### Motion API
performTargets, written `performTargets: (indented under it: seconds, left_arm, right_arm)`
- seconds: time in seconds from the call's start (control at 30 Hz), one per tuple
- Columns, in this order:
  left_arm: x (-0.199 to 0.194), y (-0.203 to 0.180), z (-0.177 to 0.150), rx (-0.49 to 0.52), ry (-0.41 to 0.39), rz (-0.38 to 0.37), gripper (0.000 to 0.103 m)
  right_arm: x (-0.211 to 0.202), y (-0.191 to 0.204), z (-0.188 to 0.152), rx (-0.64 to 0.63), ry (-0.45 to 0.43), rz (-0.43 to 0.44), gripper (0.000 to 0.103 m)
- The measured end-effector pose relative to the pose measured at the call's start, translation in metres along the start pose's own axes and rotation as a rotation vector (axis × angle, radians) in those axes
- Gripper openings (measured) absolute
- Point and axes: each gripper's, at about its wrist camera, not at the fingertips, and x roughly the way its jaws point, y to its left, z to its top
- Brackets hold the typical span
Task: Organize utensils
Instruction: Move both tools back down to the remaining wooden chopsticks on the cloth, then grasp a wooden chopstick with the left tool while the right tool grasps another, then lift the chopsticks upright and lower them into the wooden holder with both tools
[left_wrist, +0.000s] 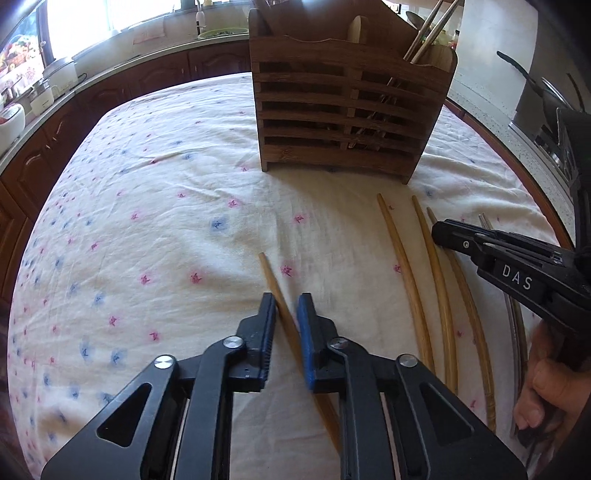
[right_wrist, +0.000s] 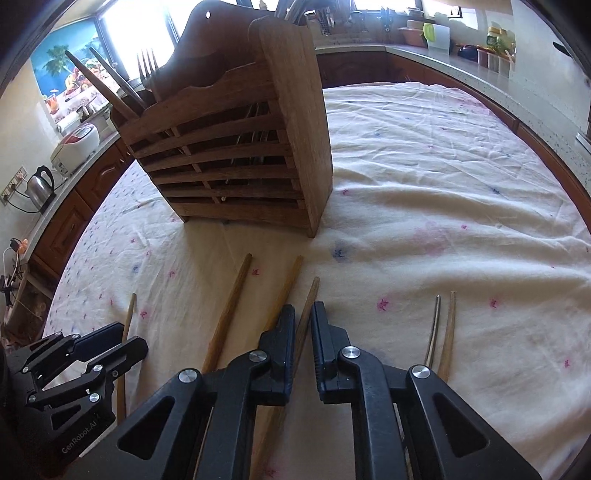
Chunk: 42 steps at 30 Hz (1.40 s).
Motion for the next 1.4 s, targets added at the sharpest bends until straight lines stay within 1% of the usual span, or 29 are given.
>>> performTargets:
  seconds: [0.1,0.17,0.23,0.4,0.47,0.57,0.63,0.77,0.8,0.9,0.97,1.03,1.07,1.17,1.23,1.4]
  left_arm:
    - [-0.002,0.01,0.0,-0.043,0.005,-0.056,0.007]
    - [-0.006,0.016,-0.001,-0.071,0.002,-0.086,0.007]
    - [-0.014,0.02,-0.002,-0.08,-0.007,-0.089,0.0]
    - [-0.042,0.028,-0.003,-0.098,-0.069,-0.123,0.0]
    - [-0.047,0.027,0.0,-0.094,-0.074,-0.128,0.0]
    - [-0.035,0.03,0.003,-0.119,-0.011,-0.15,0.001]
    - [-0.025,0.03,0.003,-0.132,0.031,-0.155,0.007]
    - [-0.007,0.021,0.003,-0.108,0.077,-0.128,0.017]
    - [-0.002,0.018,0.004,-0.096,0.086,-0.116,0.017]
    - [0.0,0.005,0.006,-0.033,0.063,-0.055,0.017]
    - [0.003,0.0,0.007,-0.001,0.049,-0.03,0.017]
    - [0.005,-0.003,0.009,0.022,0.032,-0.007,0.012]
    - [0.005,-0.004,0.009,0.029,0.028,0.008,0.008]
    - [0.001,0.005,0.011,-0.021,0.02,-0.044,0.004]
    - [-0.012,0.012,0.01,-0.052,-0.017,-0.056,0.004]
    - [-0.061,0.031,0.014,-0.11,-0.128,-0.128,0.004]
  right_arm:
    - [-0.004,-0.004,-0.001,0.034,-0.001,0.032,0.006]
    - [-0.01,-0.005,-0.003,0.047,-0.017,0.043,0.006]
    - [-0.02,-0.005,-0.005,0.052,-0.037,0.058,0.006]
    - [-0.055,-0.004,-0.002,0.056,-0.109,0.099,0.005]
    - [-0.067,-0.003,0.0,0.048,-0.131,0.104,0.005]
    - [-0.074,-0.002,0.002,0.04,-0.141,0.104,0.005]
    - [-0.073,-0.002,0.001,0.046,-0.141,0.101,0.005]
    - [-0.074,-0.002,-0.004,0.048,-0.135,0.109,0.005]
    - [-0.074,-0.001,-0.005,0.048,-0.134,0.109,0.005]
    - [-0.075,-0.002,-0.006,0.054,-0.135,0.112,0.005]
    - [-0.075,-0.003,-0.006,0.056,-0.136,0.111,0.005]
    - [-0.074,-0.004,-0.006,0.061,-0.134,0.117,0.005]
    - [-0.074,-0.003,-0.006,0.062,-0.134,0.117,0.005]
    - [-0.075,-0.005,-0.006,0.066,-0.138,0.123,0.005]
    - [-0.079,-0.005,-0.005,0.07,-0.151,0.131,0.005]
    - [-0.097,-0.002,0.0,0.067,-0.197,0.148,0.005]
